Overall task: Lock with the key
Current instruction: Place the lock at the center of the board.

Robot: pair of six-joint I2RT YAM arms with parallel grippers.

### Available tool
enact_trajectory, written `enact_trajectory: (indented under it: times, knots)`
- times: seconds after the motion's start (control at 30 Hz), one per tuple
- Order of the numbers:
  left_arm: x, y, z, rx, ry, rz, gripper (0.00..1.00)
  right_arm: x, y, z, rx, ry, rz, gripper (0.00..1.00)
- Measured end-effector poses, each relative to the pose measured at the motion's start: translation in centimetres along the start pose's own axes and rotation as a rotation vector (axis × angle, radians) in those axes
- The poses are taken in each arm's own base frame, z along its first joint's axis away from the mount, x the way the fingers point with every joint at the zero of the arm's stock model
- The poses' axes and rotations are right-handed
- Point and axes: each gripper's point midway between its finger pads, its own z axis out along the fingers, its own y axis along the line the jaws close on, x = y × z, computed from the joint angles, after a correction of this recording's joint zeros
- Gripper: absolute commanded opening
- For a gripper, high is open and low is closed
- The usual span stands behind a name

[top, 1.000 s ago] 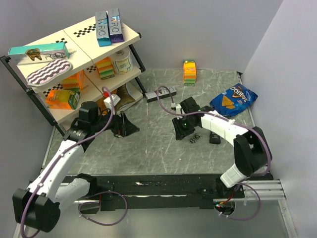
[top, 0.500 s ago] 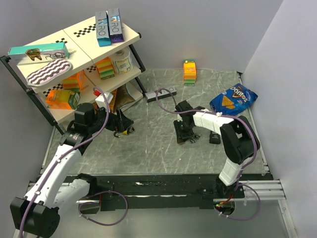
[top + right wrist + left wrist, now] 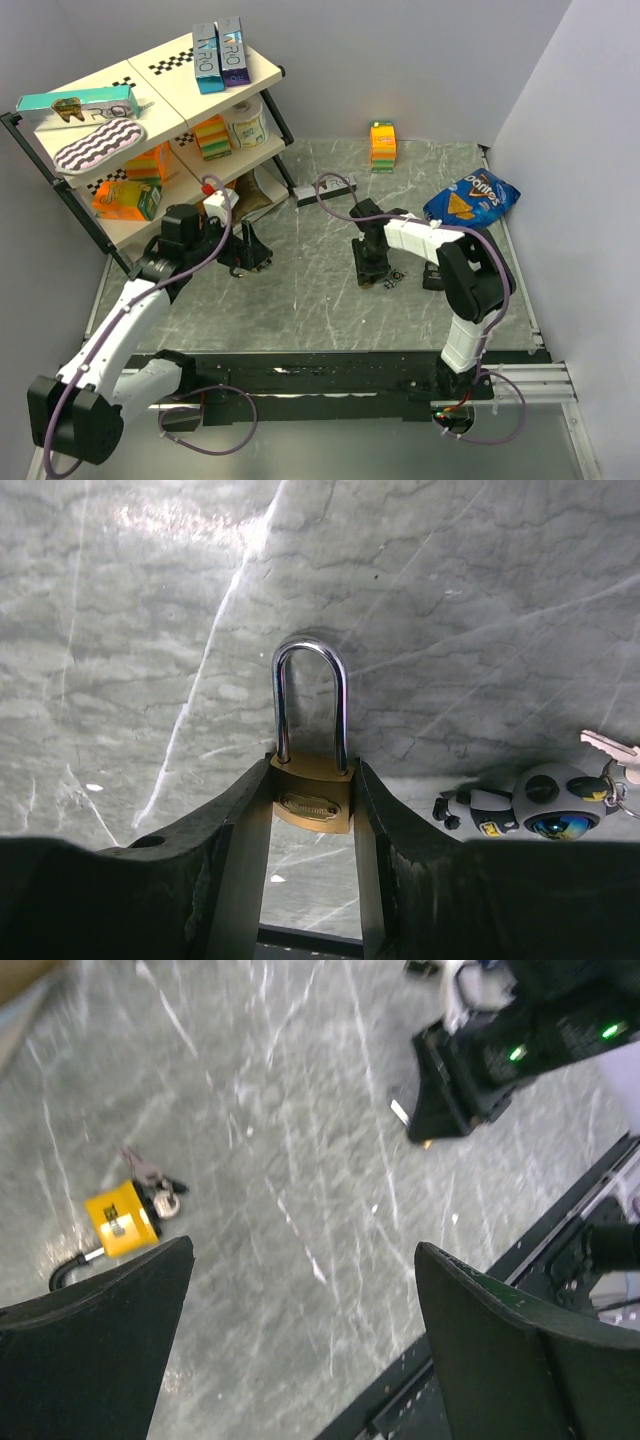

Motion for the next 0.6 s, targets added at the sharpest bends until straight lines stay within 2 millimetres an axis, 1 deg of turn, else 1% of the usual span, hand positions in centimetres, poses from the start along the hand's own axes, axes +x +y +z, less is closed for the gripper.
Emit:
enact_trajectory:
  times: [0.07,0.1,0.13,0.2,0.23,0.4,0.5,0.57,0.6]
  knots:
    - [0.7,0.3,0.4,-0.001,0.043,-0.001,0.96,-0.1,0.0,0.0,0.006,0.003,0.007,0.34]
    - [1.0,0.4,0.4,-0.001,0.056,0.001,0.96,-0.1,0.0,0.0,0.008,0.003,0.01,0.43]
    - [1.3,0.4,0.3,0.002,0.069,0.008,0.96,-0.1,0.0,0.0,0.008,0.003,0.012,0.71]
    - [1.7,0.3,0.1,0.012,0.088,0.024,0.96,-0.1,0.0,0.0,0.006,0.003,0.025,0.94]
    - [1.7,0.2,0.1,0.019,0.09,0.035,0.96,-0.4,0.1,-0.1,0.004,-0.009,0.022,0.99]
    - [1.8,0.1,-0.1,0.037,0.095,0.096,0.96,-0.8,0.2,-0.3,0.002,-0.029,0.02,1.0]
    - [2.4,0.4,-0.2,0.045,0.126,0.166,0.96,-1.0,0.1,-0.6,0.0,-0.043,0.002,0.99]
    - [3.0,0.8,-0.2,0.059,0.164,0.236,0.96,-1.5,0.3,-1.5,-0.017,-0.072,-0.014,0.99]
    - [3.3,1.0,-0.2,0.066,0.184,0.279,0.96,-1.9,0.5,-2.3,-0.032,-0.099,-0.023,0.99]
